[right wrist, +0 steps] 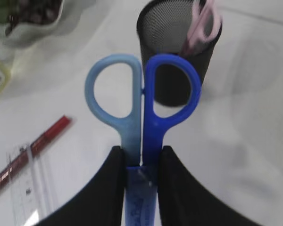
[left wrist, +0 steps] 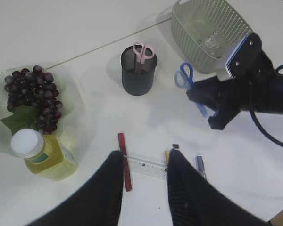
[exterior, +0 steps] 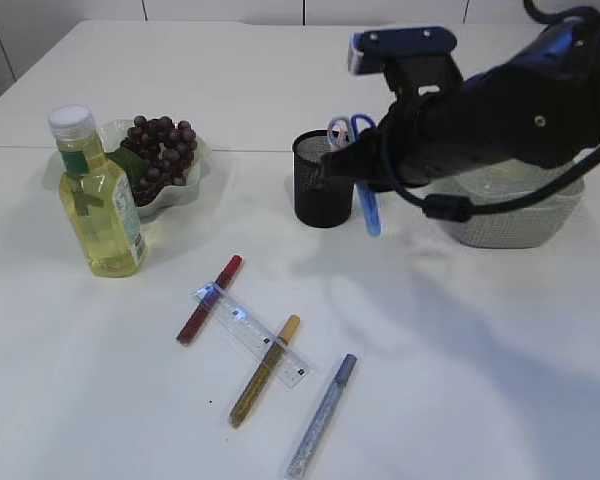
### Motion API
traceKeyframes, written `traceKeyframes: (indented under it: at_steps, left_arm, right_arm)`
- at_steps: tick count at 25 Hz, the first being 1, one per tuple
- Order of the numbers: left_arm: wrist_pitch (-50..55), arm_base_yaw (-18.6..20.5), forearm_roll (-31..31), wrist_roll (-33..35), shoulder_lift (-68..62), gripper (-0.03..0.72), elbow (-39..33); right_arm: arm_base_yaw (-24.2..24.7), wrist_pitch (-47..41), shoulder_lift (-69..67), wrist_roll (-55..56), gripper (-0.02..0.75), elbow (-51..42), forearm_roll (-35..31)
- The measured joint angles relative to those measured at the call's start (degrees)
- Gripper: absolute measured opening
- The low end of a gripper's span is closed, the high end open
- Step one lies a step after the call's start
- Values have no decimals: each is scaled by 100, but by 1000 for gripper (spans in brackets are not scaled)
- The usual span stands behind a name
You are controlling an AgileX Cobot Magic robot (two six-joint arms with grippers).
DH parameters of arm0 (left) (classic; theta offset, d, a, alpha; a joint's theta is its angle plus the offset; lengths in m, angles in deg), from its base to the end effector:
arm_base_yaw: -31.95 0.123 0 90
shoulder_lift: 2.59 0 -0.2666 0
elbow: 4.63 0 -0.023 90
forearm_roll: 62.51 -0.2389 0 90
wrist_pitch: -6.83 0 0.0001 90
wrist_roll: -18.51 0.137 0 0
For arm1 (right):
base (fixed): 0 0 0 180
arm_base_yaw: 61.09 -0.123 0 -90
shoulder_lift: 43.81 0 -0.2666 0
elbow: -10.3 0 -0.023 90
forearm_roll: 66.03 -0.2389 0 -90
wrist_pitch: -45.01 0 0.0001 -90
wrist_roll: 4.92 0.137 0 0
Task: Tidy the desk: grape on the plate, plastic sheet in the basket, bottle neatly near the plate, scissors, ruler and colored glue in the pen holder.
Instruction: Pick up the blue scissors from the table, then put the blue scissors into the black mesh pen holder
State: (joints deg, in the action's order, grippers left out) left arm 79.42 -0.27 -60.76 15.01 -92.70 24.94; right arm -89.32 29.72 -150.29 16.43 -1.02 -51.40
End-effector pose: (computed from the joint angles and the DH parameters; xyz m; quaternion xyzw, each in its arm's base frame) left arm 0.2492 -0.1618 0.4334 0.2291 0.8883 -0.1364 0.3738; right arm 0.3552 0.1803 0.1949 -0.1537 0.9023 0.0932 0.3918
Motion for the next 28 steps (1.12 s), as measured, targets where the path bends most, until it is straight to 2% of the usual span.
traceKeyframes:
  at_steps: [10,20,28]
  left_arm:
    - [0,0,-219,0,0,242,0]
    - [0,0,-343,0,0,242,0]
    - [0,0,-410,0,0,242,0]
  right_arm:
    - [516,1497,-343,0,163,761,89]
    - [573,1822,-1643,-9,163,1957,299]
    - [682,2094,-2189,-9,162,2419,318]
